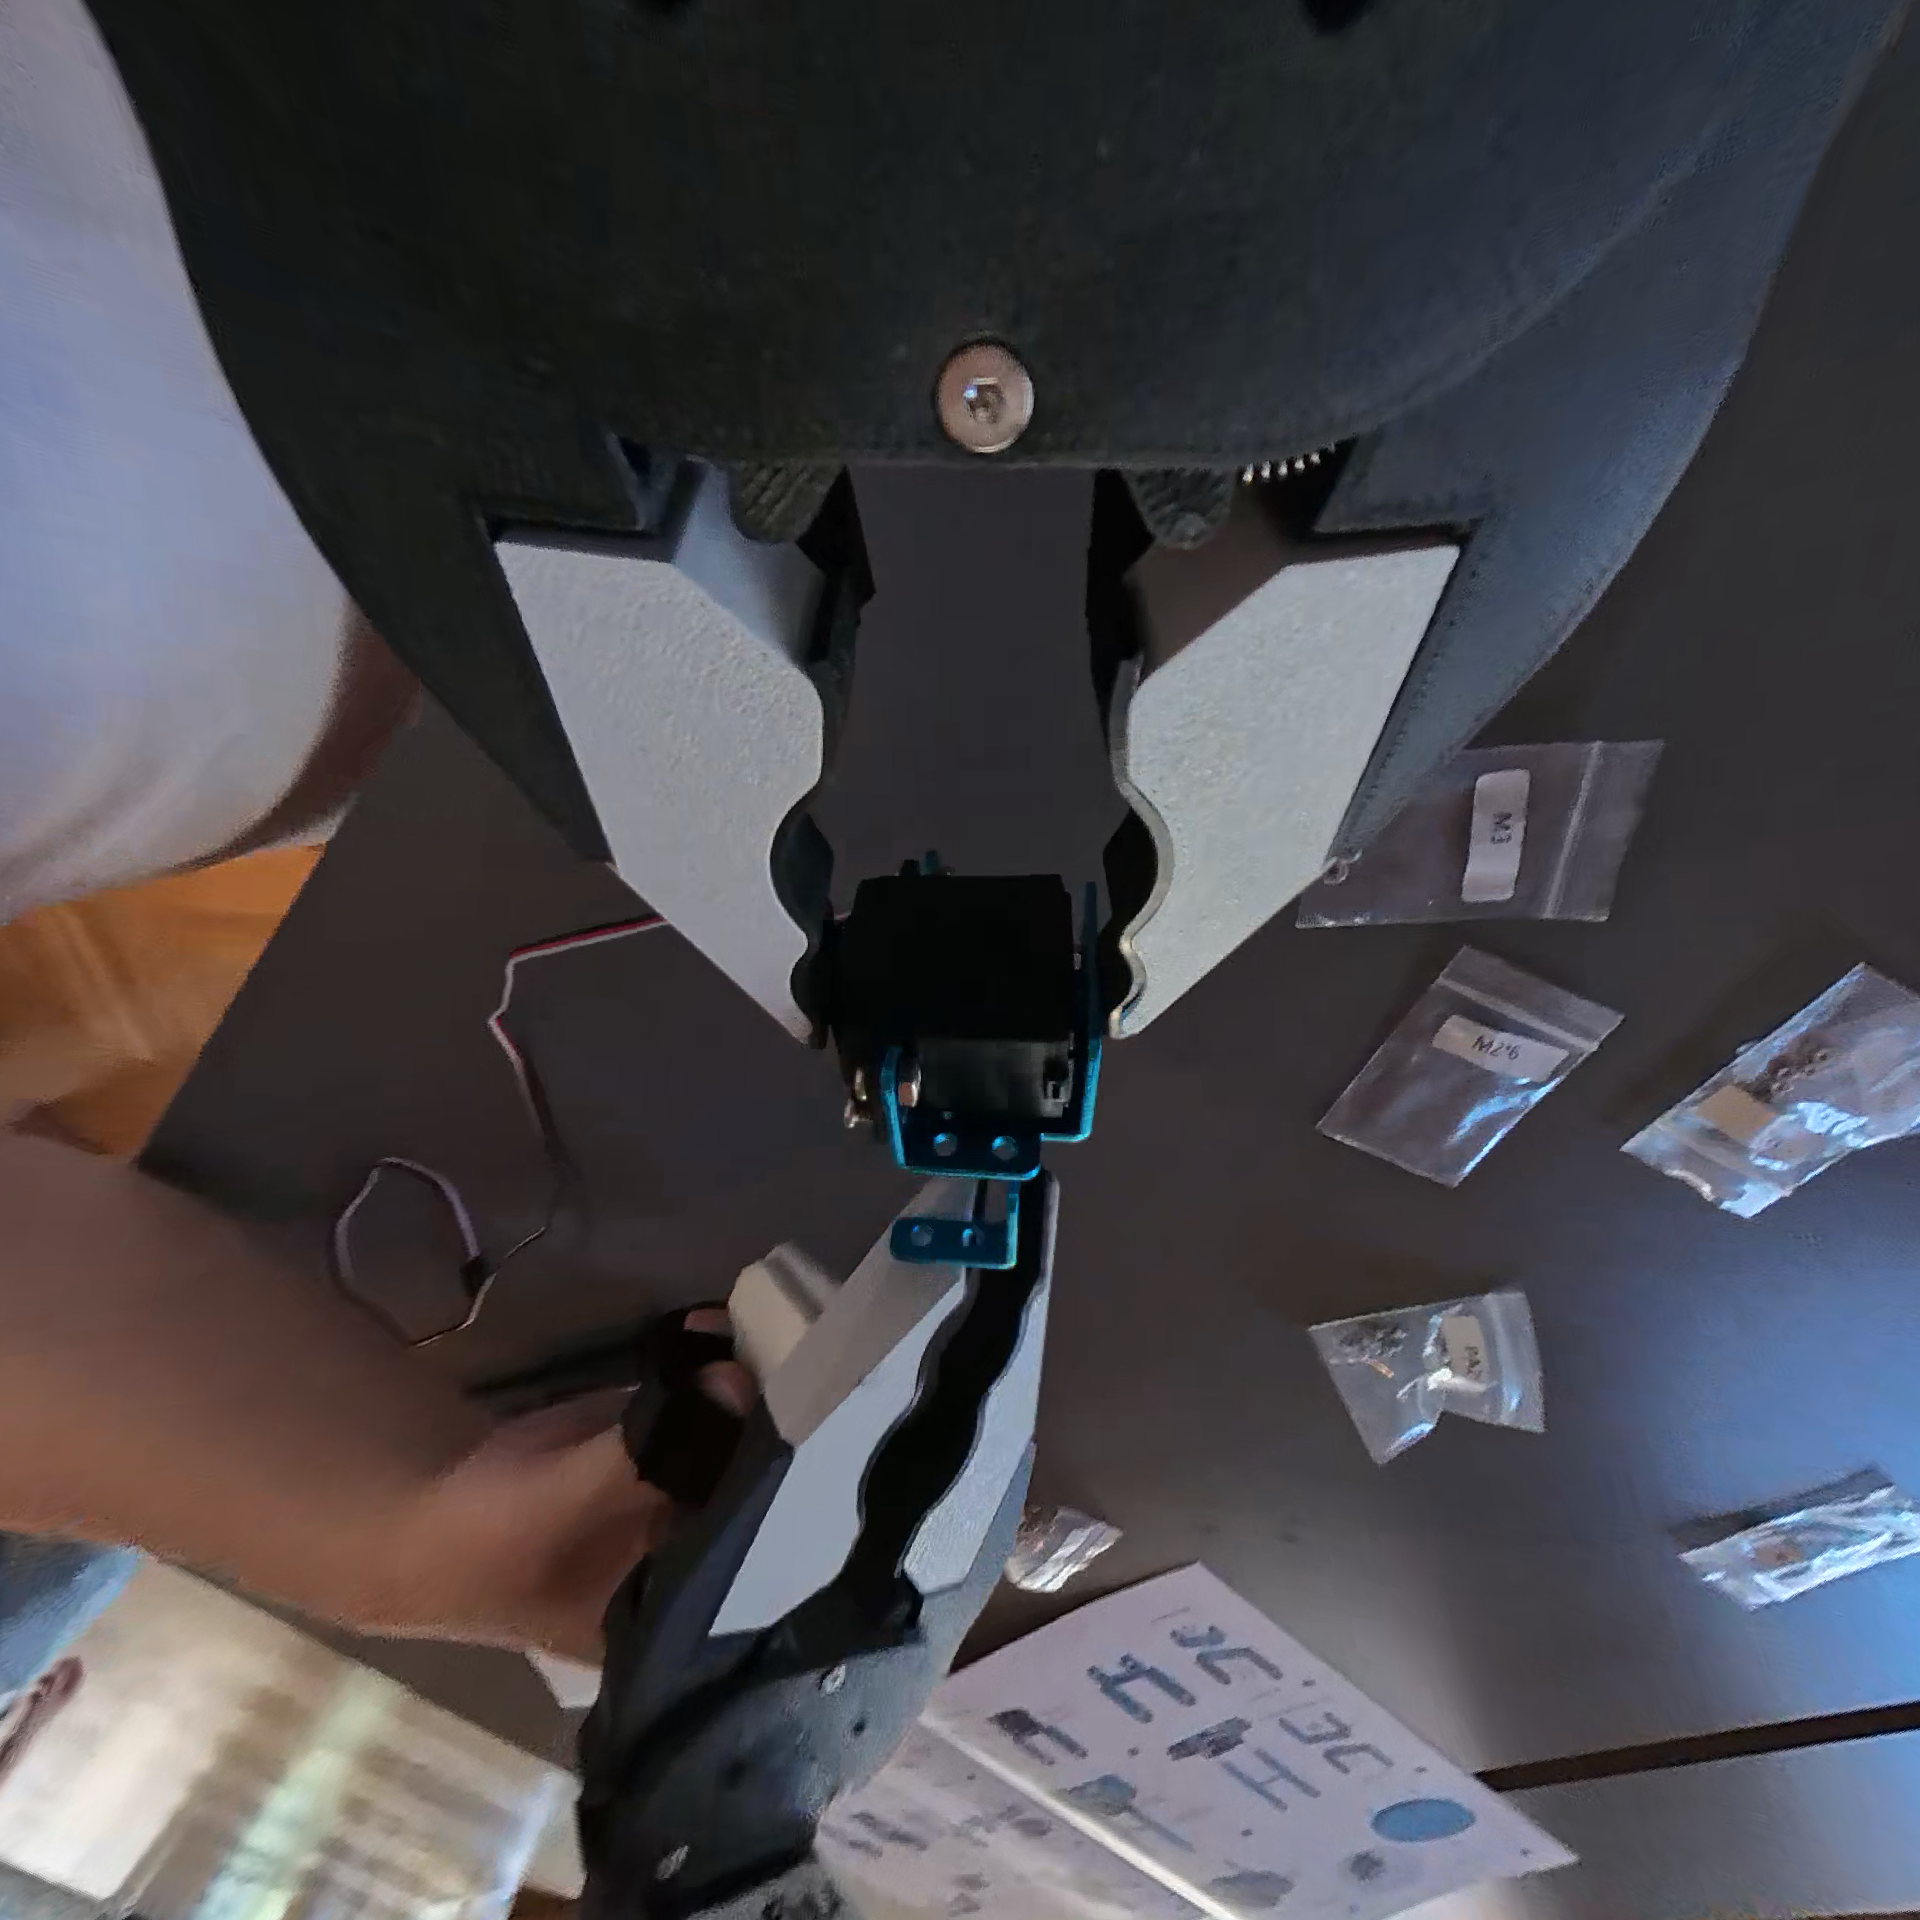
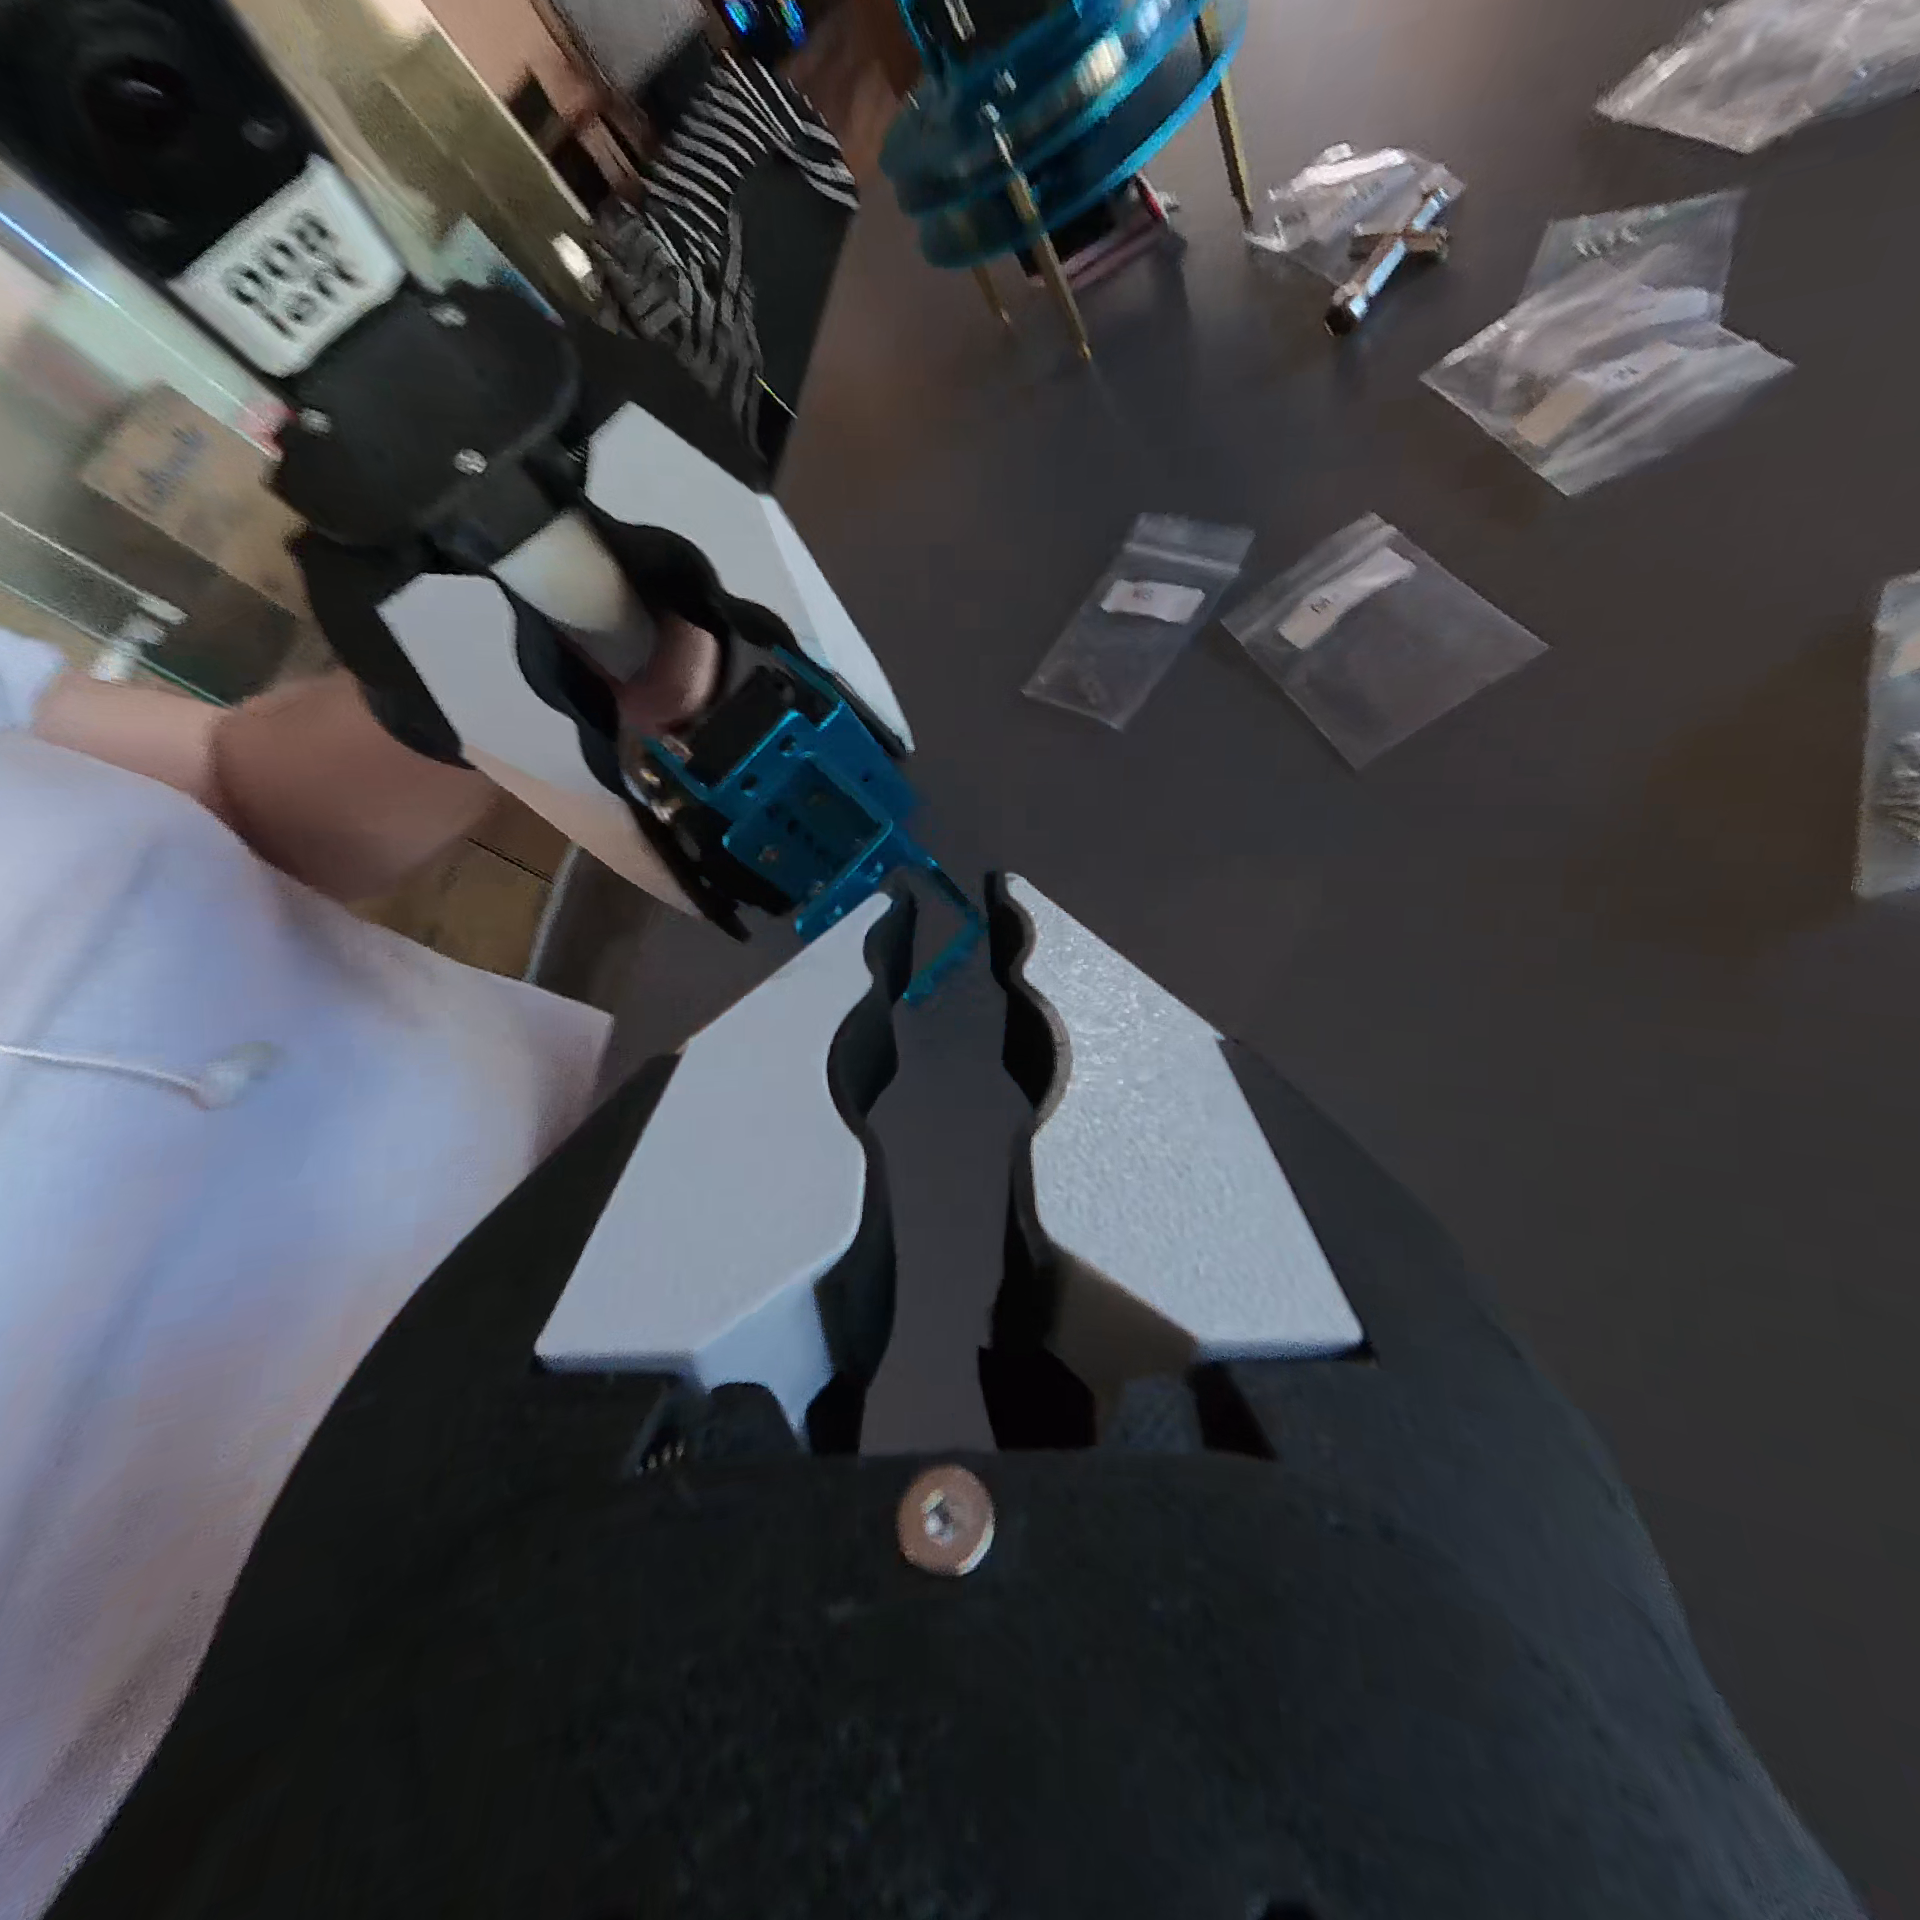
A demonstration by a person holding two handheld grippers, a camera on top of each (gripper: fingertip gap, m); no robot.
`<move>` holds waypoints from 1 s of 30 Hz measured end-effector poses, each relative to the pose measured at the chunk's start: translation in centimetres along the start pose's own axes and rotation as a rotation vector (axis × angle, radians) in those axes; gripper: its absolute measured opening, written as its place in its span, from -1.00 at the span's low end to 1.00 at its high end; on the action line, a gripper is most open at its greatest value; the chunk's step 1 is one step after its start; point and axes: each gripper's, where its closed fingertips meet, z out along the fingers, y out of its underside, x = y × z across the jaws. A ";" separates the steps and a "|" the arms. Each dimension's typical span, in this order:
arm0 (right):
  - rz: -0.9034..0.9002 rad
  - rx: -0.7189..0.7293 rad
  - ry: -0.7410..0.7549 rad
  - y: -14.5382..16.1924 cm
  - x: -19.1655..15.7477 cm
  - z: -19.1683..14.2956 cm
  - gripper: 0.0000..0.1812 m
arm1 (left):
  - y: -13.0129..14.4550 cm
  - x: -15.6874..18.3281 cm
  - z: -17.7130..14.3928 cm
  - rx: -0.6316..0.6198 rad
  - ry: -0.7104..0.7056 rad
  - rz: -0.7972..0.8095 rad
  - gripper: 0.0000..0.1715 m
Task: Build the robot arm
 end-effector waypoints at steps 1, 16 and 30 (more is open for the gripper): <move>-0.019 -0.026 0.040 0.3 0.6 -0.1 -0.83 | 0.3 -0.1 0.1 -0.012 -0.017 -0.002 -0.40; -0.215 -0.083 0.477 2.3 2.4 -7.3 -0.47 | 1.9 -1.0 1.3 0.009 -0.185 -0.169 -0.40; -0.051 -0.150 0.771 15.2 0.8 -19.7 -0.43 | 1.8 -1.4 2.2 -0.005 -0.265 -0.175 -0.35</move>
